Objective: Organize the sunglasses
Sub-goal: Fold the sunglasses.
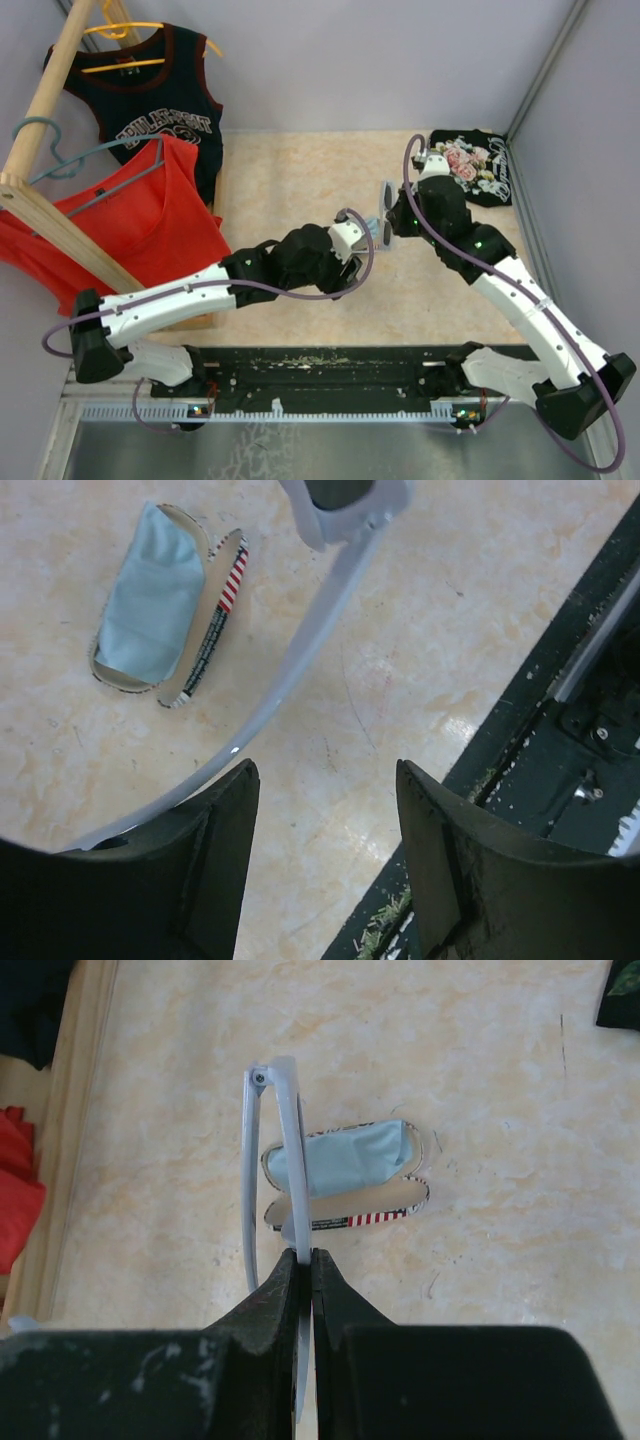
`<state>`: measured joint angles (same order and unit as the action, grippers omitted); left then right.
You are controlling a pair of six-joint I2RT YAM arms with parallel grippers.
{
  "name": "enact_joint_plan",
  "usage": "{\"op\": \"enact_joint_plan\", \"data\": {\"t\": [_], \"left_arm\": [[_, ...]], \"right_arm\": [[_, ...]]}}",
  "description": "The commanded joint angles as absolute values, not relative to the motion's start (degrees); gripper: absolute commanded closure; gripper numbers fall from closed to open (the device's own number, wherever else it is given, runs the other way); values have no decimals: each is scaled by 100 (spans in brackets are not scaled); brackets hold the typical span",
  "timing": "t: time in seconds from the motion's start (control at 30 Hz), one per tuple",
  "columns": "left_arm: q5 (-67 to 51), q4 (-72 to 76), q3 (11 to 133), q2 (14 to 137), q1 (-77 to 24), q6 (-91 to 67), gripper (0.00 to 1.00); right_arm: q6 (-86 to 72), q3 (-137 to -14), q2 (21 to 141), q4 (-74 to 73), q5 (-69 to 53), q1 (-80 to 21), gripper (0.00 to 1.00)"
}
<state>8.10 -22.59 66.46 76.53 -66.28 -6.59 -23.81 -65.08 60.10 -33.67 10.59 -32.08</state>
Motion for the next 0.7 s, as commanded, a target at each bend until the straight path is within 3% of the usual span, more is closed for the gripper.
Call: {"op": "enact_joint_plan", "data": {"t": [0.0,0.67], "left_arm": [[1439,-2298,7077,7791,-6618,-559,36],[1682,-2294,7302,8081,-6331,-360,37]], "right_arm": [[-2133,-6650,5636,-3435,664,-3177,100],[-1784,-6568,5407,-3722,-467,-3173,100]]}}
